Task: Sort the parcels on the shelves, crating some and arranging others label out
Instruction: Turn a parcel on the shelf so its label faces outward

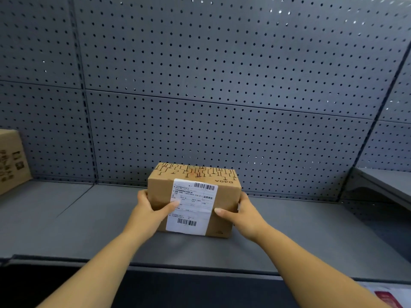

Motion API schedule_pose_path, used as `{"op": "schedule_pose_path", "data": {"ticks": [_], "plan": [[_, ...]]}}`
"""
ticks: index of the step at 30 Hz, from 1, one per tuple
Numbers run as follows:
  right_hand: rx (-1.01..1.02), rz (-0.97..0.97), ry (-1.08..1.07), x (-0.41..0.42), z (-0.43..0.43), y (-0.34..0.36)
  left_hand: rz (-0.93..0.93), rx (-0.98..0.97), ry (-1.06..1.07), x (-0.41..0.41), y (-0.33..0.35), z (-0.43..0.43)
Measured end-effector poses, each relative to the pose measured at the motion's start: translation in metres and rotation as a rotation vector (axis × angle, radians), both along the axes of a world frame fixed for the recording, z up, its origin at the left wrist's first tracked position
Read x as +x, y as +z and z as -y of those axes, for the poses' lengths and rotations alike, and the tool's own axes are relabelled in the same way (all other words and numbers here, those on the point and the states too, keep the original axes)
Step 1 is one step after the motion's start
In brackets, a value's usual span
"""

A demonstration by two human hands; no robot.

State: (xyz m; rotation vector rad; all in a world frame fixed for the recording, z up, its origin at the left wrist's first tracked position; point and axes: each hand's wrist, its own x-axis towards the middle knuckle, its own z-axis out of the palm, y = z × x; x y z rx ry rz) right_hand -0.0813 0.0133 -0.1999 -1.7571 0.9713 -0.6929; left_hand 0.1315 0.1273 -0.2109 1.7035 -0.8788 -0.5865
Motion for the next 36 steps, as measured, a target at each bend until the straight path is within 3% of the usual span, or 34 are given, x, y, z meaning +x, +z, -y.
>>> {"op": "schedule_pose_path", "data": {"ticks": [7, 12, 16, 23, 31, 36], "plan": [[-0.078, -0.009, -0.086, 0.005, 0.009, 0.018, 0.069, 0.010, 0.085, 0.006, 0.009, 0.010], [-0.176, -0.198, -0.174, 0.017, 0.022, 0.039, 0.142, 0.006, 0.118, 0.012, 0.022, 0.015], [-0.119, -0.372, -0.089, 0.031, 0.029, 0.052, 0.235, 0.046, 0.153, 0.023, 0.032, 0.014], [0.085, -0.399, 0.021, 0.073, 0.022, 0.057, 0.293, 0.147, 0.264, 0.052, 0.038, -0.005], [-0.070, -0.461, 0.131, 0.162, 0.000, 0.057, 0.301, 0.187, 0.413, 0.123, 0.043, -0.041], [-0.066, -0.458, 0.158, 0.232, -0.022, 0.056, 0.288, 0.224, 0.445, 0.183, 0.052, -0.064]]}}
